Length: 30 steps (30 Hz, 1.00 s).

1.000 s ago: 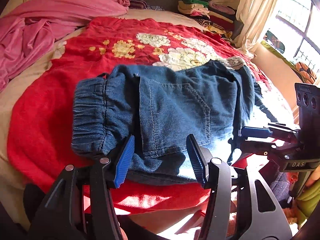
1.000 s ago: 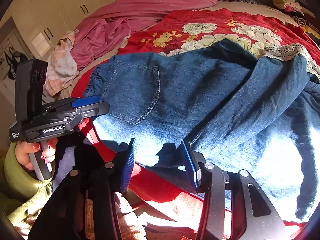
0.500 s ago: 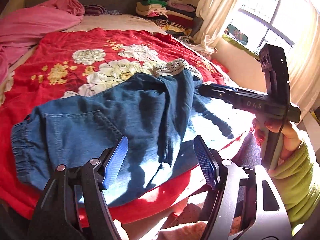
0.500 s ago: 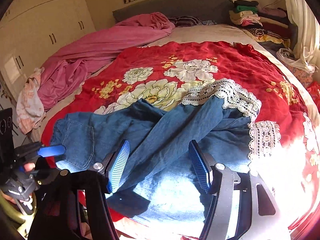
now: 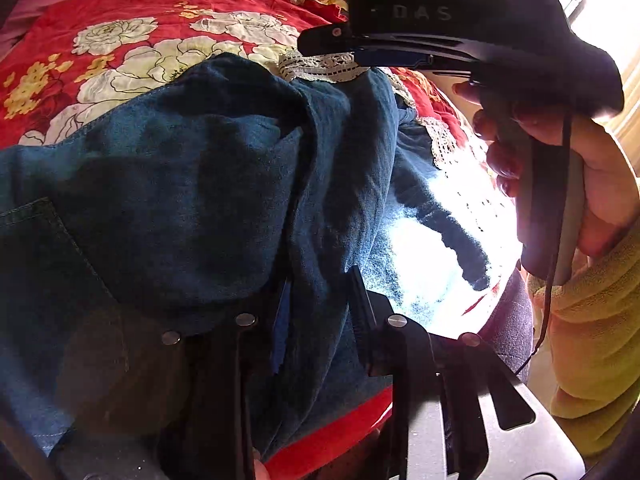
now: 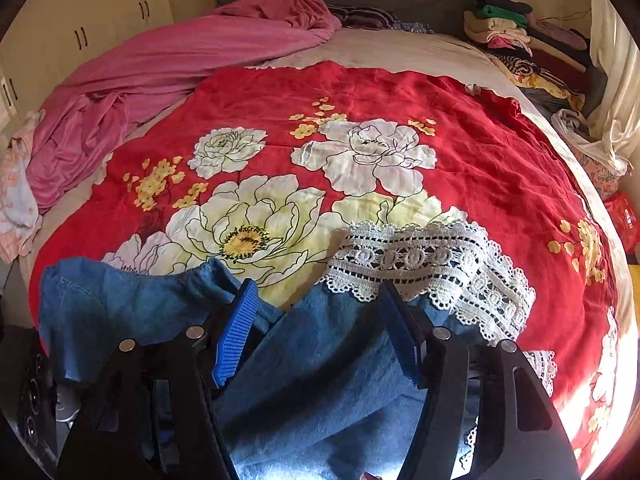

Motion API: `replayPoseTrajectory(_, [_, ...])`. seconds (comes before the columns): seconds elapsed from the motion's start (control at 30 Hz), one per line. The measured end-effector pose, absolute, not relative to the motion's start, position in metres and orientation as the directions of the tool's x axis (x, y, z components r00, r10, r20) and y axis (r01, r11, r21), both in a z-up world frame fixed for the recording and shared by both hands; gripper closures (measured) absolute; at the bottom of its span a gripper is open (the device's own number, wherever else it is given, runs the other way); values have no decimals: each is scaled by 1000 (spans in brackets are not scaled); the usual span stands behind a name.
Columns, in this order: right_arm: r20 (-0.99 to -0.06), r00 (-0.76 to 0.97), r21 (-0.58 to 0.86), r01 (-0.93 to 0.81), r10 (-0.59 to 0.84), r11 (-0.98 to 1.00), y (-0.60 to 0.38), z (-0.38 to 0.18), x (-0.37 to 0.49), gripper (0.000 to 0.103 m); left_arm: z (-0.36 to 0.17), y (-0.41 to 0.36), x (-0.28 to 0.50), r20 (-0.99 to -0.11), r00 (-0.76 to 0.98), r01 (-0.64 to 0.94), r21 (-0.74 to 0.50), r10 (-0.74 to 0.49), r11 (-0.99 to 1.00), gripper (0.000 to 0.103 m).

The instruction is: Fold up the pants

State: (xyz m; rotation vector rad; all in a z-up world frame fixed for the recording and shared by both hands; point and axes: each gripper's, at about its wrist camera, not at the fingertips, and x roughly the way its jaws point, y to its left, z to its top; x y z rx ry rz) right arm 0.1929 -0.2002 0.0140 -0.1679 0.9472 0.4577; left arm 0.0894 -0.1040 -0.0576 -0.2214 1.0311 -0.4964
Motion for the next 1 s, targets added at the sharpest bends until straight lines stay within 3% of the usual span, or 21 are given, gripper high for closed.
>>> replayPoseTrajectory(0.07, [-828, 487, 42, -439, 277, 898, -191, 5, 204, 42, -57, -106, 87, -758, 410, 314, -405, -507, 859, 91])
replayPoseTrajectory(0.33, [-881, 435, 9, -382, 188, 924, -182, -35, 246, 43, -55, -108, 82, -753, 412, 340, -395, -513, 853, 91])
replayPoseTrajectory(0.4, [-876, 447, -11, -393, 180, 920, -184, -39, 249, 67, -56, -109, 81, -752, 414, 346, -392, -513, 853, 91])
replayPoseTrajectory(0.43, [-872, 451, -10, -400, 188, 917, -187, -38, 249, 72, -55, -110, 80, -751, 415, 349, -390, -514, 852, 91])
replayPoseTrajectory(0.5, [-859, 453, 52, -385, 238, 921, -199, -33, 250, 91, -54, -108, 77, -747, 419, 355, -389, -517, 850, 91])
replayPoseTrajectory(0.7, [-749, 518, 261, -342, 413, 903, -247, 4, 220, 95, -53, -103, 81, -736, 431, 363, -388, -522, 847, 88])
replayPoseTrajectory(0.83, [-676, 596, 319, -293, 433, 901, -281, 33, 186, 95, -48, -102, 78, -719, 445, 377, -389, -533, 840, 65])
replayPoseTrajectory(1.0, [-589, 665, 426, -227, 459, 876, -330, 54, 148, 95, -48, -105, 77, -720, 460, 389, -362, -519, 847, 64])
